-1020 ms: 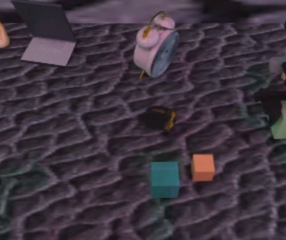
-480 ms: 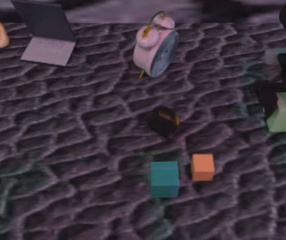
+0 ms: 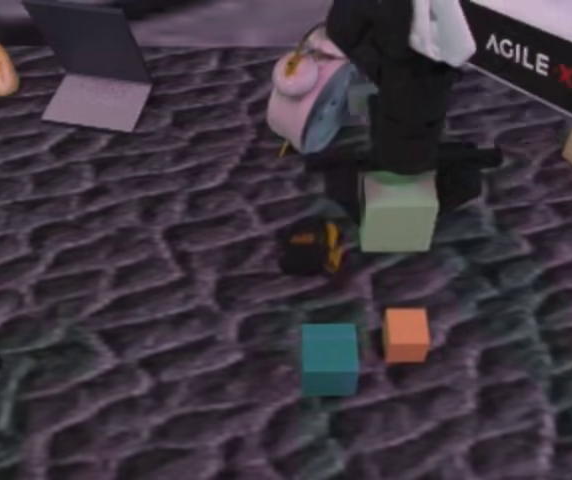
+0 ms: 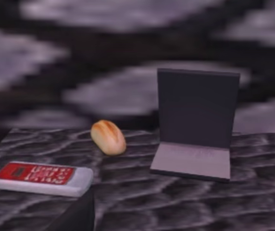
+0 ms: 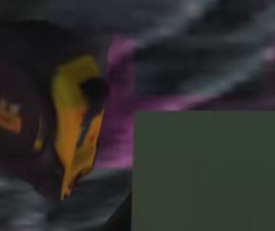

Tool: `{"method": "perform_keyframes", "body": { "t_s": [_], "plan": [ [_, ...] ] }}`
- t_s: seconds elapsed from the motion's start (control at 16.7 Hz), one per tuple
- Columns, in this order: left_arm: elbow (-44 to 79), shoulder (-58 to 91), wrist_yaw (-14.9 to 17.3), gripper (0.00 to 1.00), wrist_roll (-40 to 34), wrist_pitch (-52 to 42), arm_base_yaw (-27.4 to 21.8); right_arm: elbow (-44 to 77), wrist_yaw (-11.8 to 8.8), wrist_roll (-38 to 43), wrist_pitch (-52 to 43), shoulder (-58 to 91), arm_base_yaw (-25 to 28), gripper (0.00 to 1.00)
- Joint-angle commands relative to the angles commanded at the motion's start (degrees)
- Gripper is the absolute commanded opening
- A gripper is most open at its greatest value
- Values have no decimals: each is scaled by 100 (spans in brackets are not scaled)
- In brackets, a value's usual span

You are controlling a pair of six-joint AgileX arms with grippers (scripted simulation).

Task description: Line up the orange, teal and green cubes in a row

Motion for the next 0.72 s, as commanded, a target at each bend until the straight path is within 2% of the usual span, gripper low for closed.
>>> {"method": "perform_keyframes", "body": {
  "t_s": [0.24,0.42,0.54,0.72],
  "plan": [
    [0,0,0,100,0,0,0,1828,6,1288,-780,862,1240,0],
    [0,0,0,100,0,0,0,2640,28,1987,-1159,1265,1918,0],
    [0,0,0,100,0,0,0,2885,41,2222,-1281,1391,2150,0],
    [0,0,0,100,0,0,0,2913,43,2249,-1295,1406,2178,0]
  ]
}}
